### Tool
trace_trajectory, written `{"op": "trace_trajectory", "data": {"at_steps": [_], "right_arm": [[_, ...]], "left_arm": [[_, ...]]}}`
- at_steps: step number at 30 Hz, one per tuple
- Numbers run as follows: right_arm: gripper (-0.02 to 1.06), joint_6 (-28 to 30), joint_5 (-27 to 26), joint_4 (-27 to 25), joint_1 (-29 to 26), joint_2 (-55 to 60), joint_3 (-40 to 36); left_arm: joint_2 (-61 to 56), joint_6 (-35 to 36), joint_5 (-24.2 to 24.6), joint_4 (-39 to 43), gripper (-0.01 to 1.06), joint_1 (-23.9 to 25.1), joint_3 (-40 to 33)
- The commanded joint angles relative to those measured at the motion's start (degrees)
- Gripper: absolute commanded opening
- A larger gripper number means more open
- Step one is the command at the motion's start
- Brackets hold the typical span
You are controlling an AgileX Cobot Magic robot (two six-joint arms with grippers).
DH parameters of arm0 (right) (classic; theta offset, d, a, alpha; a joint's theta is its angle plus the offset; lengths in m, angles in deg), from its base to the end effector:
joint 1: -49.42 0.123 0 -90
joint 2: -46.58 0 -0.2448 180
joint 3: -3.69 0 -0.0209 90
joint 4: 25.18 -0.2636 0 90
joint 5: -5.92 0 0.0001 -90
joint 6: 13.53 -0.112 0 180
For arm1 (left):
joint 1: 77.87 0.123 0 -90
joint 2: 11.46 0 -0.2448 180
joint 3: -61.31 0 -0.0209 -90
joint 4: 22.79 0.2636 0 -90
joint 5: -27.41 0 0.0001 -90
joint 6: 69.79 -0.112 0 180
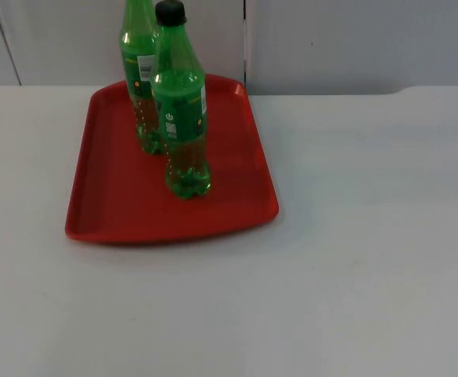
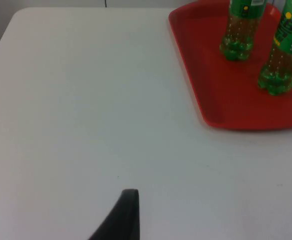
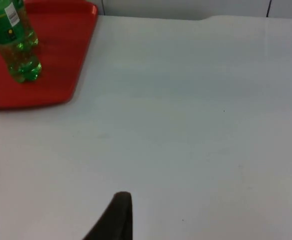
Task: Place the bottle upright on the tray.
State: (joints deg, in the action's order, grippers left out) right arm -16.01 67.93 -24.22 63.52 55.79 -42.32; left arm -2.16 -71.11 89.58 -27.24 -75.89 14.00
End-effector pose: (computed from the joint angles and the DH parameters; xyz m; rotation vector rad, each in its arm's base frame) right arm 0.0610 0.0136 0.2784 -0.2063 2.0393 0.1604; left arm 0.0652 -0.0054 0.2713 -0.0074 2.0711 -0.0581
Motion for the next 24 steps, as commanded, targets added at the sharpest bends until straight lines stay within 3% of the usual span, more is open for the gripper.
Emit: {"op": "trace_trajectory", "data": {"at_steps": [1,14,24], "right_arm": [[1.05,0.2,-0.2,0.0,-0.4,-0.1,-0.4],[1.05,0.2,-0.2,0.0,-1.7,-0.1,-0.4],[1.05,0.2,-0.2,0.0,-11.9,-0.1,-0.4]], "left_arm": [[-0.2,0.2,-0.8,-0.4,1.05,0.2,-0.2],[-0.2,0.2,-0.8,-0.4,1.05,0.2,-0.2],[-0.2,0.2,-0.8,-0.4,1.05,0.2,-0.2]]}}
